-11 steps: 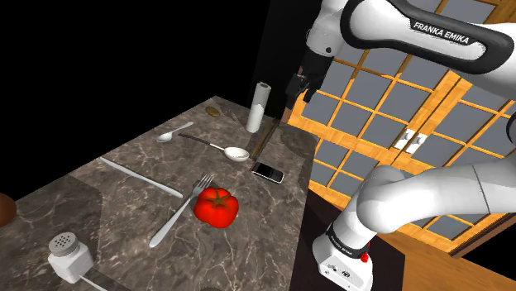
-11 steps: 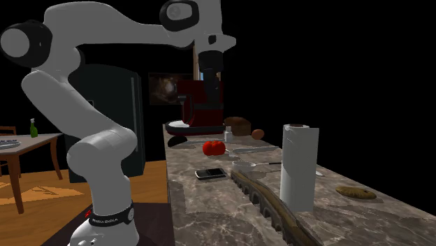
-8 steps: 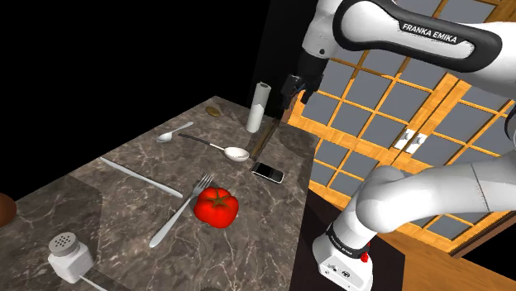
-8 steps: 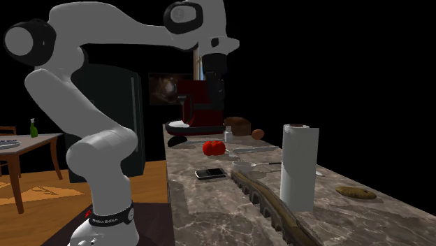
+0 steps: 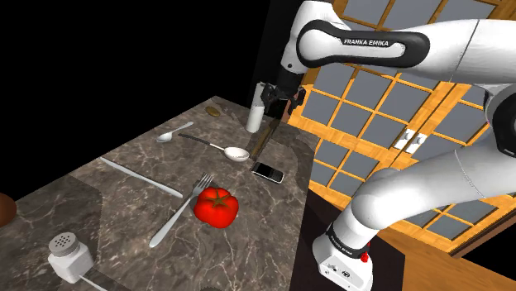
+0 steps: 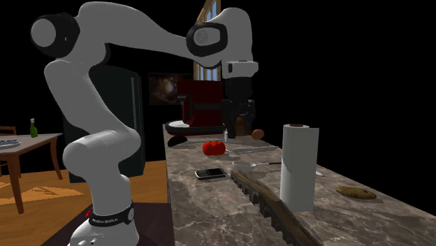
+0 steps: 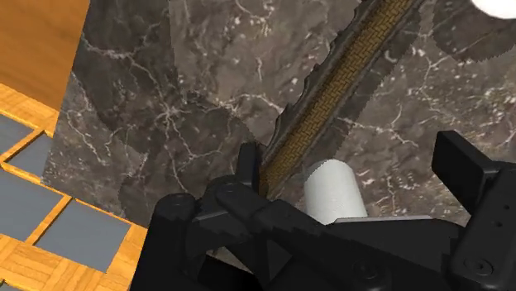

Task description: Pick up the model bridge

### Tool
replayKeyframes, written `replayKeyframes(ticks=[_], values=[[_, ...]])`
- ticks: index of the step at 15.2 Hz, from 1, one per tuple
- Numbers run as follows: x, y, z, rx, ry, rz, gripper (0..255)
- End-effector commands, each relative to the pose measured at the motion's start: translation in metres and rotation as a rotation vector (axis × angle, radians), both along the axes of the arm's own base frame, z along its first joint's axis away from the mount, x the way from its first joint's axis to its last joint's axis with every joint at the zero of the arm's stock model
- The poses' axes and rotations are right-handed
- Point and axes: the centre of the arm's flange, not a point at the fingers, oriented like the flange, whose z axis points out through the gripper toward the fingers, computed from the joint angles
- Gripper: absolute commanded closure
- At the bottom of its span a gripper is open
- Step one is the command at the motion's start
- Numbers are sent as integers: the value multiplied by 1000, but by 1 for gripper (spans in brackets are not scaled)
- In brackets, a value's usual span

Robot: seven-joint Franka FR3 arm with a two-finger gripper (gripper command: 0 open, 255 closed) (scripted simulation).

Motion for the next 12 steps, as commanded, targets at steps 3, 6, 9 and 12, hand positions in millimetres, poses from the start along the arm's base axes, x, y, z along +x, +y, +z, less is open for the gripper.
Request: replayKeyframes(ticks=[3, 6, 9, 12], values=[[27, -31, -36, 29, -10, -240, 0], [43, -58, -63, 51, -15, -415, 0], [53, -86, -89, 71, -21, -585, 0], [53, -86, -105, 71, -21, -585, 0]])
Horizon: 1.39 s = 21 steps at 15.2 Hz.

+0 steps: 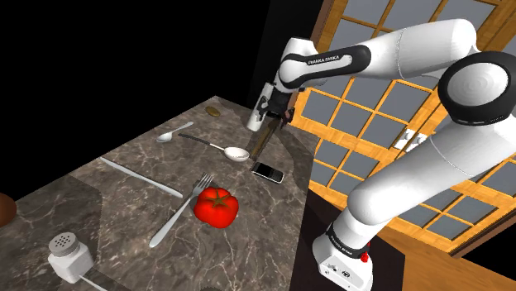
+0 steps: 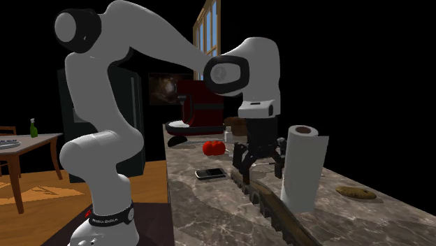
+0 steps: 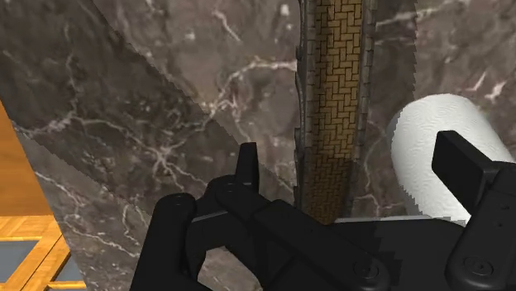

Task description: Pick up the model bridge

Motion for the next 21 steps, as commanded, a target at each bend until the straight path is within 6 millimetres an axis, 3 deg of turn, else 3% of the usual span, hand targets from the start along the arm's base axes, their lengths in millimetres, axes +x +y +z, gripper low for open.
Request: replayKeyframes(ticks=[1, 4, 7, 8, 17, 21], values=[[0, 0, -12, 1, -1, -8, 0], [0, 0, -28, 1, -1, -8, 0], [0, 0, -31, 1, -1, -8, 0], [0, 0, -31, 1, -1, -8, 255], [0, 0, -31, 1, -1, -8, 255], [0, 0, -10, 1, -1, -8, 255]])
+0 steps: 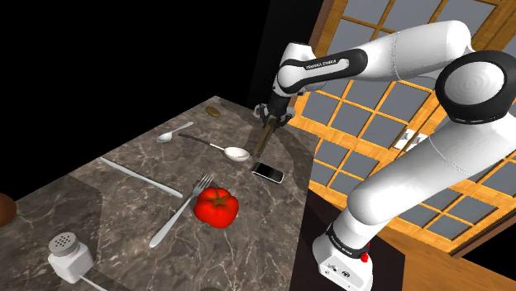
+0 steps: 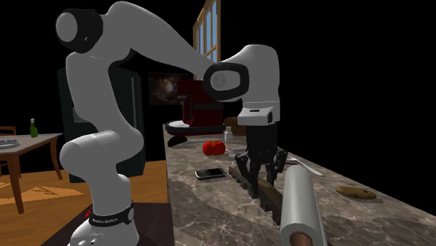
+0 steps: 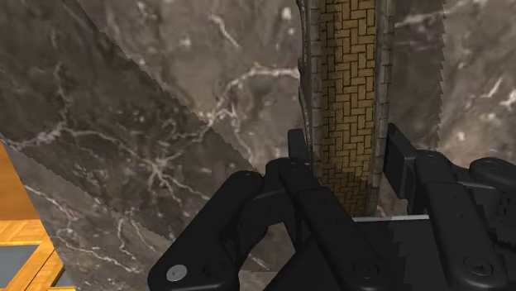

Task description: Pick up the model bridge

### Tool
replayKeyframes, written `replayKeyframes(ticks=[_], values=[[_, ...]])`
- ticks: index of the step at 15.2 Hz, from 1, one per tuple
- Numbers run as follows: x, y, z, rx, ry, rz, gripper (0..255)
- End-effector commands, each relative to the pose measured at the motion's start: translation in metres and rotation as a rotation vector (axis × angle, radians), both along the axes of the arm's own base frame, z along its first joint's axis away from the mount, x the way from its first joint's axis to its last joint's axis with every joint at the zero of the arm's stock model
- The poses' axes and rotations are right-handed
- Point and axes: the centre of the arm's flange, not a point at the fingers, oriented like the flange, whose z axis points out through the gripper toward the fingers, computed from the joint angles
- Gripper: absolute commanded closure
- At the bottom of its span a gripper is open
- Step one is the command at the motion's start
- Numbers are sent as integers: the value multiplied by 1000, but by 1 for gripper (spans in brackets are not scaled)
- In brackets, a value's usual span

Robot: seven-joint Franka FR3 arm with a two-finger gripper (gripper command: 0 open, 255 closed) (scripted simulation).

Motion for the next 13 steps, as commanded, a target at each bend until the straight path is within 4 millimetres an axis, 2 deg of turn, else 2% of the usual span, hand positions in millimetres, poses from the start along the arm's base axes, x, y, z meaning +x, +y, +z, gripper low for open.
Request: replayKeyframes(ticks=[1, 11, 13], values=[[1, 0, 11, 0, 0, 0, 255], [1, 0, 63, 0, 0, 0, 255], [0, 0, 64, 0, 0, 0, 255]])
